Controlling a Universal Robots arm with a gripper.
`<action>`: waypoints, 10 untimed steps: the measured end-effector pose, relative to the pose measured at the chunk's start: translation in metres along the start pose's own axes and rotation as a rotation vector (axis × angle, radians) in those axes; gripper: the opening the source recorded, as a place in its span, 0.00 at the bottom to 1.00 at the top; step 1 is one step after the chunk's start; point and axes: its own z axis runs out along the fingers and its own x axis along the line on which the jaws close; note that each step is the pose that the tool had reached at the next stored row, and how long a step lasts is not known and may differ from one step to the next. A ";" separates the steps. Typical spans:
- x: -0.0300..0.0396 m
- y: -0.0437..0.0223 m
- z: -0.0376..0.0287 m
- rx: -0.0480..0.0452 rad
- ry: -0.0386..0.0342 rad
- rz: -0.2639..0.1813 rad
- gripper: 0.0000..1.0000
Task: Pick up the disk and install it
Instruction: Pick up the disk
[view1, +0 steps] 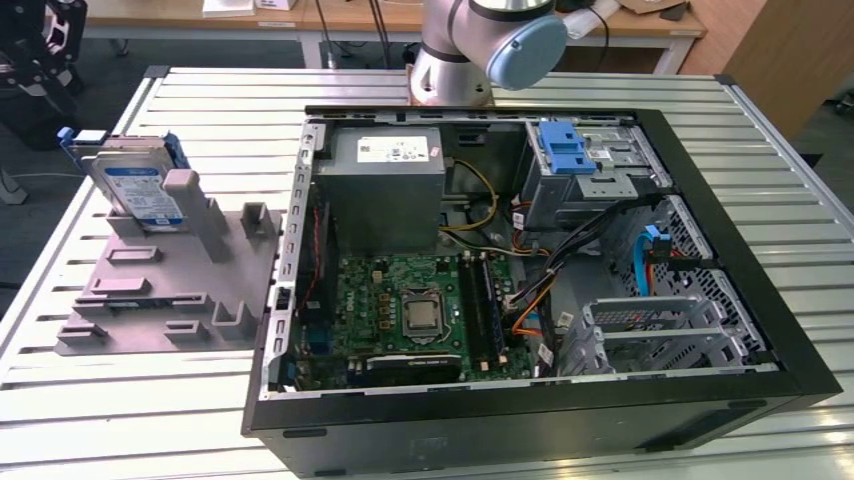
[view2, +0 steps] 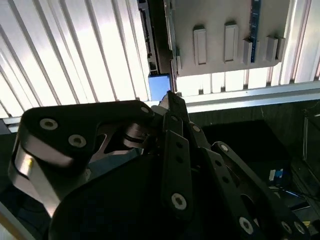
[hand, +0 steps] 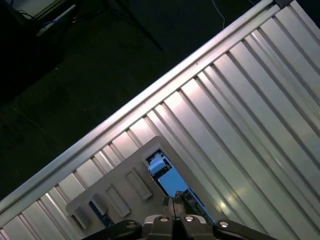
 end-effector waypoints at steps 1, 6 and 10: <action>-0.0001 0.0000 0.0003 -0.0015 -0.0002 -0.016 0.11; 0.0001 -0.0001 0.0016 -0.0057 0.0048 -0.107 0.11; 0.0002 -0.0002 0.0027 -0.0089 0.0092 -0.181 0.11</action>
